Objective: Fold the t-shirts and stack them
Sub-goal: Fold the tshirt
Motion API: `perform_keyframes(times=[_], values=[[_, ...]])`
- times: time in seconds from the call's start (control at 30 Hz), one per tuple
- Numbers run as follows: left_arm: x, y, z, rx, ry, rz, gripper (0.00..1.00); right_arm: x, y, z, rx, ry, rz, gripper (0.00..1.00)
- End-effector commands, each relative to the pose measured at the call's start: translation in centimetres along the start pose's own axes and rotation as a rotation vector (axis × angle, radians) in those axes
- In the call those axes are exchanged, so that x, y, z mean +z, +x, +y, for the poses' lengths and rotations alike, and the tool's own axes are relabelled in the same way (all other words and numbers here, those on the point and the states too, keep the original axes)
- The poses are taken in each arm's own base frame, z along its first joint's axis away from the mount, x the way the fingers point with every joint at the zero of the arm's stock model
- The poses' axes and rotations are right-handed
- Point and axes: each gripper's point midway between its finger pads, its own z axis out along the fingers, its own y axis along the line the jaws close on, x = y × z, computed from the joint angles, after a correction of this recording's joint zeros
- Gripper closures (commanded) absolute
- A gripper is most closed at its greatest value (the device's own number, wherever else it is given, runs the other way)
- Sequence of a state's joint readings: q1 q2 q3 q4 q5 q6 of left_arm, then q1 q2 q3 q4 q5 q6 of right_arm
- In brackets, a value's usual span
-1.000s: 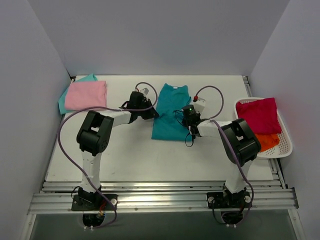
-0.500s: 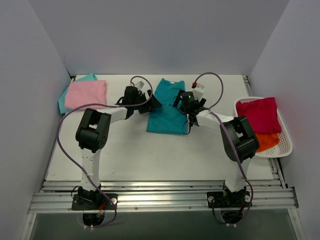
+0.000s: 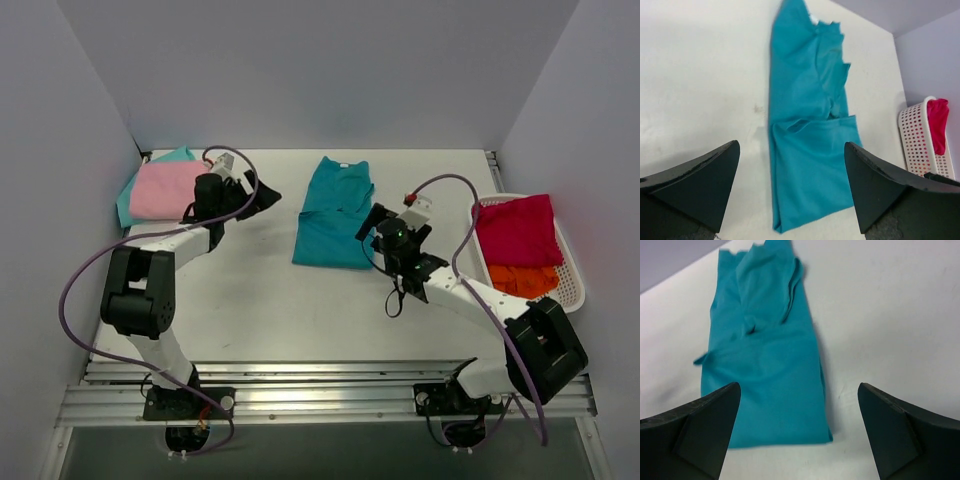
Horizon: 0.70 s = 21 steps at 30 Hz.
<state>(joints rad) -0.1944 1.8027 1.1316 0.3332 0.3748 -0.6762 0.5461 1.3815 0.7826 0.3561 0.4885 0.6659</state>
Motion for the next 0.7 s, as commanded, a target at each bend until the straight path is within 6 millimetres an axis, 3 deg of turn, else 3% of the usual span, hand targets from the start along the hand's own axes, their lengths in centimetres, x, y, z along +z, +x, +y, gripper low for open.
perform_keyframes(times=[0.0, 0.1, 0.13, 0.2, 0.23, 0.37, 0.67], values=[[-2.1, 3.5, 0.2, -0.012, -0.004, 0.029, 0.06, -2.7, 2.3, 0.1, 0.02, -0.014, 0.005, 0.0], [-3.3, 6.6, 1.1, -0.028, -0.097, 0.038, 0.06, -4.2, 4.6, -0.2, 0.022, -0.034, 0.028, 0.0], [-3.9, 8.6, 2.6, -0.055, -0.15, 0.059, 0.06, -4.4, 6.0, -1.1, 0.011, -0.023, 0.044, 0.0], [-4.7, 10.4, 3.3, -0.105, -0.177, 0.075, 0.06, -4.7, 7.5, -1.2, 0.031, -0.04, 0.067, 0.0], [-5.5, 12.2, 4.4, -0.129, -0.197, 0.089, 0.06, -4.7, 9.0, -2.3, 0.016, -0.023, 0.092, 0.0], [-6.4, 15.8, 4.4, -0.159, -0.202, 0.101, 0.06, -4.5, 11.4, -3.2, 0.031, -0.023, 0.124, 0.01], [-5.0, 17.6, 3.8, -0.172, -0.187, 0.126, 0.06, -2.7, 13.7, -3.1, 0.01, -0.004, 0.145, 0.02]])
